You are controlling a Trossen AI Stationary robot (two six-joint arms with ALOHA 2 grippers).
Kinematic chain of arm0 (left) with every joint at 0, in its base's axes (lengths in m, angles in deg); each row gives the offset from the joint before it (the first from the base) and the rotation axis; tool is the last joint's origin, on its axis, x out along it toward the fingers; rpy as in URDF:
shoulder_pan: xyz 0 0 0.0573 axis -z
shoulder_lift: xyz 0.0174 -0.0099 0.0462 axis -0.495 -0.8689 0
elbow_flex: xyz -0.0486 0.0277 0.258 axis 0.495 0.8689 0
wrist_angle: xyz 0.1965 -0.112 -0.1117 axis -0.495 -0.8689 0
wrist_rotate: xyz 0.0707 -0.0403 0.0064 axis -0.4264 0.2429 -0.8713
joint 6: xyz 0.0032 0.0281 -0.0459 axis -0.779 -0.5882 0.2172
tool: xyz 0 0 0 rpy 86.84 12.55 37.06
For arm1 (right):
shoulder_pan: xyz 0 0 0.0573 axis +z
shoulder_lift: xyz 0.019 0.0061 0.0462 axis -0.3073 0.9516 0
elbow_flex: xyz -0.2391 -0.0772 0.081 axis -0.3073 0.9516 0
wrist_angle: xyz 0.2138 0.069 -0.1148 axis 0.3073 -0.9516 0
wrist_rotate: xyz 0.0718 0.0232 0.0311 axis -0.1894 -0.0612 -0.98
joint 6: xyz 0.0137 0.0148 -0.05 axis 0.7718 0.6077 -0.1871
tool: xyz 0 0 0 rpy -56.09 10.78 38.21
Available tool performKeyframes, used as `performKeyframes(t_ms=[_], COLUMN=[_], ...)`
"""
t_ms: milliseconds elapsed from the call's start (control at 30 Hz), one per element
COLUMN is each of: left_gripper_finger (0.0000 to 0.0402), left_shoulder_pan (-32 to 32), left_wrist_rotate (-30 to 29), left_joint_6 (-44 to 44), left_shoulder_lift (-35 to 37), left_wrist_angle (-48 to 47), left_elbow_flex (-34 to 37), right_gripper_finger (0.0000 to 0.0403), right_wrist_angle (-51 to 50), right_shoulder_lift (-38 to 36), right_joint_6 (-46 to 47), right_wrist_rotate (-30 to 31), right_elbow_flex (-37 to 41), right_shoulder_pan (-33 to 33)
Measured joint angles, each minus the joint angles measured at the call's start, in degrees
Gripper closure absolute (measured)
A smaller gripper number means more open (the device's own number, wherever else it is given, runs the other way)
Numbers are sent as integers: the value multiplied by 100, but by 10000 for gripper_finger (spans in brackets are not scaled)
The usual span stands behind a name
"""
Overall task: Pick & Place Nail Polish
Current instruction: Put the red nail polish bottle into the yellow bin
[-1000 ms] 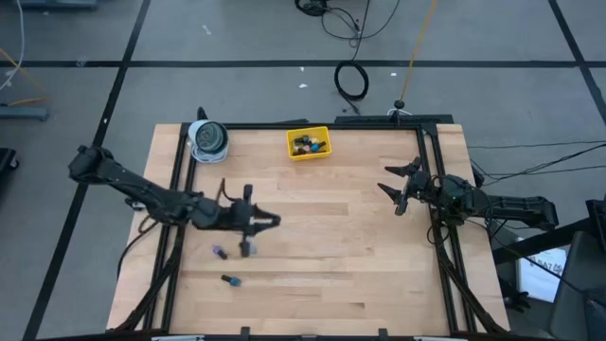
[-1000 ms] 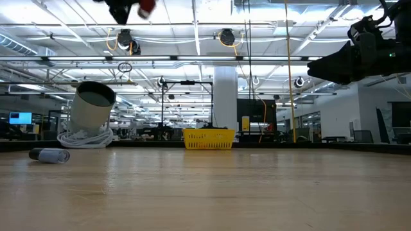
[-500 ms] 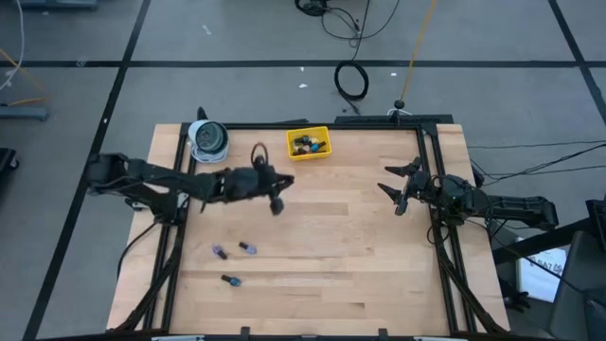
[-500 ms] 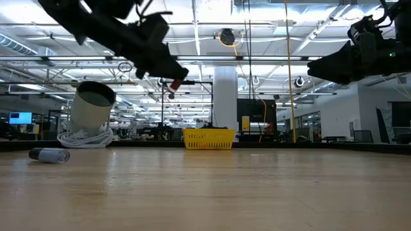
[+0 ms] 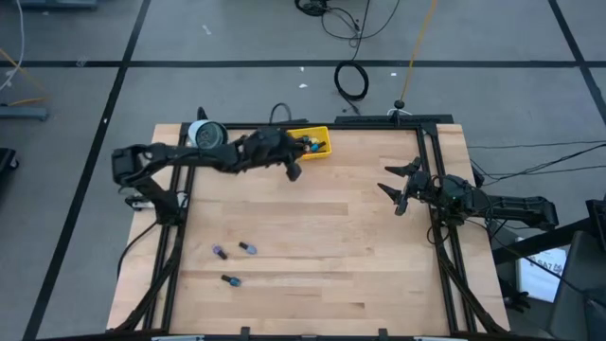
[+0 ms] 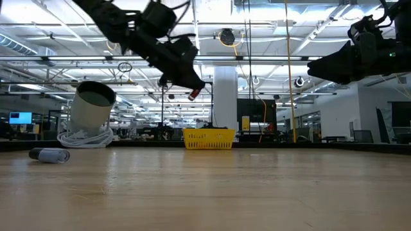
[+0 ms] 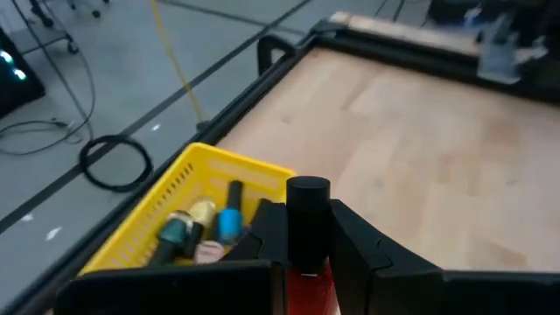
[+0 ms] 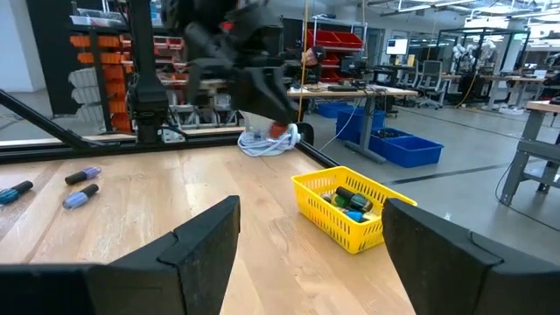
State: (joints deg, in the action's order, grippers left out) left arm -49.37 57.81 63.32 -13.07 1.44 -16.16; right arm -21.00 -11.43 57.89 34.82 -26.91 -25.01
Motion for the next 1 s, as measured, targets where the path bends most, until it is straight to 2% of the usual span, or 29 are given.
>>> performKeyframes(t_ms=[200,400,633,867,1000], left_gripper_finger=[364,364,343,336,309], left_shoulder_pan=[-311,-569,-760,-814,-814], left_wrist_rotate=[7,2,-22,-255,-313], left_joint_6=[-258,-258,-212,-378,-466], left_shoulder_lift=[-825,-1548,-2043,-2053,-2041], left_wrist_angle=[-780,-861,-814,-731,-747], left_elbow_flex=[-1027,-1593,-1789,-1789,-1789], right_gripper_finger=[135,135,135,135,135], right_wrist_angle=[0,-2,-2,-2,-2], right_shoulder_lift=[1,1,1,1,1], right_joint_6=[1,1,1,0,1], right_wrist_rotate=[0,0,0,0,0], right_elbow_flex=[-1,-2,-2,-2,0], right_shoulder_pan=[-1,0,0,-1,0])
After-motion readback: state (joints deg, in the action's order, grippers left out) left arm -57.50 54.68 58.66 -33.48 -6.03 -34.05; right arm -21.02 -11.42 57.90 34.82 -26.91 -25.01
